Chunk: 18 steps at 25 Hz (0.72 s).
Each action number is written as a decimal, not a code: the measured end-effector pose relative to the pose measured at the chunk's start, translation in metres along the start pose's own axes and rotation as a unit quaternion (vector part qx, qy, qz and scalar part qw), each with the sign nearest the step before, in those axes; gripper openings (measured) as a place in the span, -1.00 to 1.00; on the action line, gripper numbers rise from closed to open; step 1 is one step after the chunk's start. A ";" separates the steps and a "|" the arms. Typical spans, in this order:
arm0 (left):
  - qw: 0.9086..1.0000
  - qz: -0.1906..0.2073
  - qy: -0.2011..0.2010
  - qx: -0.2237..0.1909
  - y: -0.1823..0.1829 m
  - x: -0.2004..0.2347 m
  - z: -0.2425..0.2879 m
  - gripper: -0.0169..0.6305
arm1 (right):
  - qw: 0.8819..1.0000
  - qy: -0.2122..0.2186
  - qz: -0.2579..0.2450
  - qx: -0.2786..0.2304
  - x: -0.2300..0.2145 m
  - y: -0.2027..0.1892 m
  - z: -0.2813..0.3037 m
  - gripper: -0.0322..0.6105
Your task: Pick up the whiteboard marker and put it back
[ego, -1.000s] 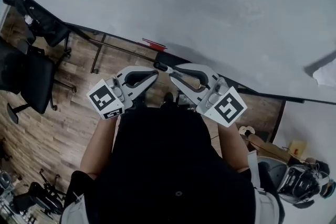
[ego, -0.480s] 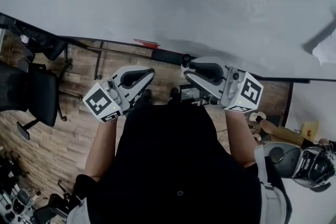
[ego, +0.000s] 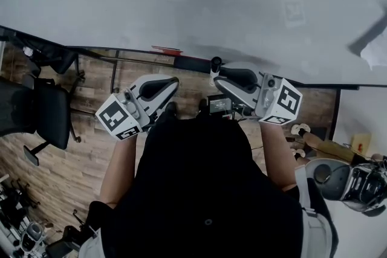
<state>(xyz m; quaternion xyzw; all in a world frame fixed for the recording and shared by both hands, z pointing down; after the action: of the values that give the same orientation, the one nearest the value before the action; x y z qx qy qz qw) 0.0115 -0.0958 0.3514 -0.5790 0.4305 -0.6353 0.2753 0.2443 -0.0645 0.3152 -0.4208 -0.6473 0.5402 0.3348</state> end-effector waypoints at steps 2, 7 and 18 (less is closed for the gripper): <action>1.000 -0.004 -0.001 -0.002 0.001 0.000 0.000 -0.91 | 1.000 0.002 0.000 0.001 0.000 0.000 0.001 -0.67; 1.000 -0.013 0.000 -0.012 0.004 0.002 0.000 -0.91 | 1.000 0.001 0.002 0.006 -0.003 -0.002 0.000 -0.67; 1.000 -0.012 0.001 -0.015 0.005 0.000 0.005 -0.91 | 1.000 0.005 -0.006 0.004 -0.007 0.003 0.002 -0.67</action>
<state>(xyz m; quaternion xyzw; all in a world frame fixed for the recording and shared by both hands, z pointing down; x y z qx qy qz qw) 0.0152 -0.0993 0.3464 -0.5873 0.4332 -0.6326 0.2591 0.2458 -0.0712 0.3120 -0.4183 -0.6457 0.5389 0.3432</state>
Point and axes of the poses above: the fingertips, and each gripper's own axes: z forward along the fingers, x to its left, y out of its top, the point moved 8 cm from there along -z, backward along the fingers, and after that the axes turned 13 degrees about -z, right-handed, at the moved point
